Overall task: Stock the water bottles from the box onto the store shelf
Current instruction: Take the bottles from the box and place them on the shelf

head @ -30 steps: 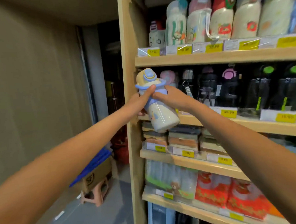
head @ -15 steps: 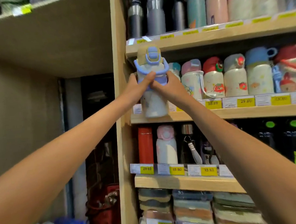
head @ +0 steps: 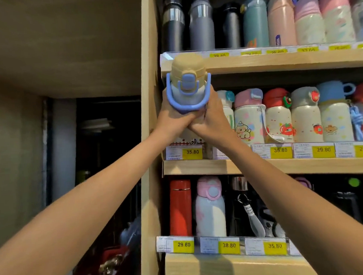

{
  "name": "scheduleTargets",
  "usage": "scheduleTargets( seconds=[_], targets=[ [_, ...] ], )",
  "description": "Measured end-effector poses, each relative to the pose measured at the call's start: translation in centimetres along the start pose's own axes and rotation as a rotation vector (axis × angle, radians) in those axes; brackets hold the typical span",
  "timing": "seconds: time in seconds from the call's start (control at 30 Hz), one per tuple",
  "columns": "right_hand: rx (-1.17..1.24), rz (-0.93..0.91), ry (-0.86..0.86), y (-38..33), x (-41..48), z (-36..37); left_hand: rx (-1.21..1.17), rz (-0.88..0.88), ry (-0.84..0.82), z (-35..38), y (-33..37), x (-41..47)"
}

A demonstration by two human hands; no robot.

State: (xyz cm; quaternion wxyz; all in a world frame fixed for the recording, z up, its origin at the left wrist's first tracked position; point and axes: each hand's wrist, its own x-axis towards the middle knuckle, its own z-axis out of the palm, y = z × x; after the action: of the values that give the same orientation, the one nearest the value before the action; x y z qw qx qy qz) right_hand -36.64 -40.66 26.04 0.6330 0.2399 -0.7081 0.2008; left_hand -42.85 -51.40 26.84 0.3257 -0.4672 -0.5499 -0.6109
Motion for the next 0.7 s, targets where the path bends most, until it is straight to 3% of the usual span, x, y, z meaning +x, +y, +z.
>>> scheduleTargets(
  seconds=[0.1, 0.2, 0.4, 0.6, 0.7],
  targets=[
    [-0.468, 0.041, -0.032, 2.4, -1.8, -0.3, -0.024, -0.013, -0.007, 0.2, -1.8, 0.2],
    [-0.635, 0.191, -0.033, 3.7, -3.8, 0.1, 0.026, -0.072, -0.025, 1.0, -3.5, 0.3],
    [-0.732, 0.387, 0.072, 4.1, -4.4, 0.9, 0.097, -0.214, 0.013, 1.7, -5.7, -0.5],
    [-0.822, 0.356, 0.079, 4.4, -4.5, 1.1, 0.207, -0.395, -0.055, 1.3, -5.6, 0.3],
    [-0.776, 0.387, 0.081, 4.4, -4.5, 1.2, 0.316, -0.402, -0.113, 1.7, -5.8, 0.4]
  ],
)
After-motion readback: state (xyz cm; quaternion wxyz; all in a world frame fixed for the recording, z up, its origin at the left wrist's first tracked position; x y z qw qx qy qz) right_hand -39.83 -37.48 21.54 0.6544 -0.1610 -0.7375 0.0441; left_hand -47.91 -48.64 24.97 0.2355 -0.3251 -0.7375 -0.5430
